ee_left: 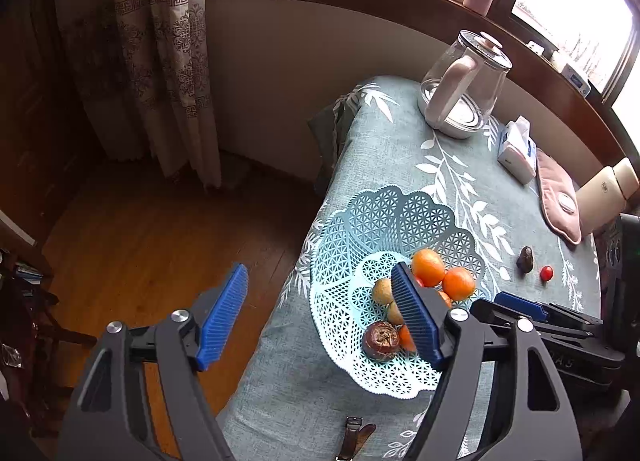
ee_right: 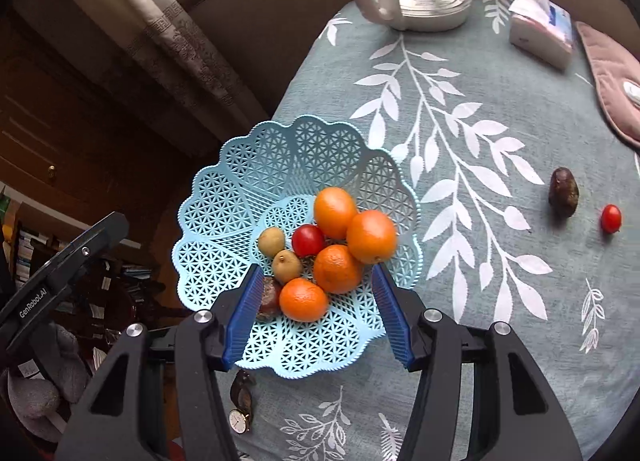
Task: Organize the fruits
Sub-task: 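Withdraw both tools from the basket toward the last brown fruit and tomato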
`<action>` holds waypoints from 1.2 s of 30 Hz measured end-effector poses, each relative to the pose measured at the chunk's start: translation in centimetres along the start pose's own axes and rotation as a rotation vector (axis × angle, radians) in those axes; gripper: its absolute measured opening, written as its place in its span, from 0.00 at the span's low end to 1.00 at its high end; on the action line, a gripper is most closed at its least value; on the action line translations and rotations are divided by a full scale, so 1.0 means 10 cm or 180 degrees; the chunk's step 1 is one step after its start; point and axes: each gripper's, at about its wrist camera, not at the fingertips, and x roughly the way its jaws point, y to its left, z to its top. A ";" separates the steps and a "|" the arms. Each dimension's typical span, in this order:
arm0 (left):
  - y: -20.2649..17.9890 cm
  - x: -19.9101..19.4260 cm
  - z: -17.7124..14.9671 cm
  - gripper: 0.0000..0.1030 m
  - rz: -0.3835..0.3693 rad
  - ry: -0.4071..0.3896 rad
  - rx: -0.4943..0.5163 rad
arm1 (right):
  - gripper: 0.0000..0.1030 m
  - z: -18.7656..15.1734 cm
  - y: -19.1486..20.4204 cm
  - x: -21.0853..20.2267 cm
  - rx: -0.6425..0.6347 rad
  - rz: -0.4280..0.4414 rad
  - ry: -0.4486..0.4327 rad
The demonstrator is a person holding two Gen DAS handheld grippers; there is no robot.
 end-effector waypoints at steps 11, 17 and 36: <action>-0.35 0.01 -0.01 0.75 -0.0086 0.0015 0.0161 | 0.55 -0.12 -0.52 -0.21 0.0331 -0.0208 -0.0101; -0.58 -0.02 -0.03 0.75 -0.0114 0.0007 0.0222 | 0.55 -0.18 -0.79 -0.35 0.0462 -0.0290 -0.0144; -1.48 -0.11 -0.20 0.75 -0.0231 0.0010 0.0449 | 0.55 -0.49 -1.74 -0.92 0.0783 -0.0466 -0.0263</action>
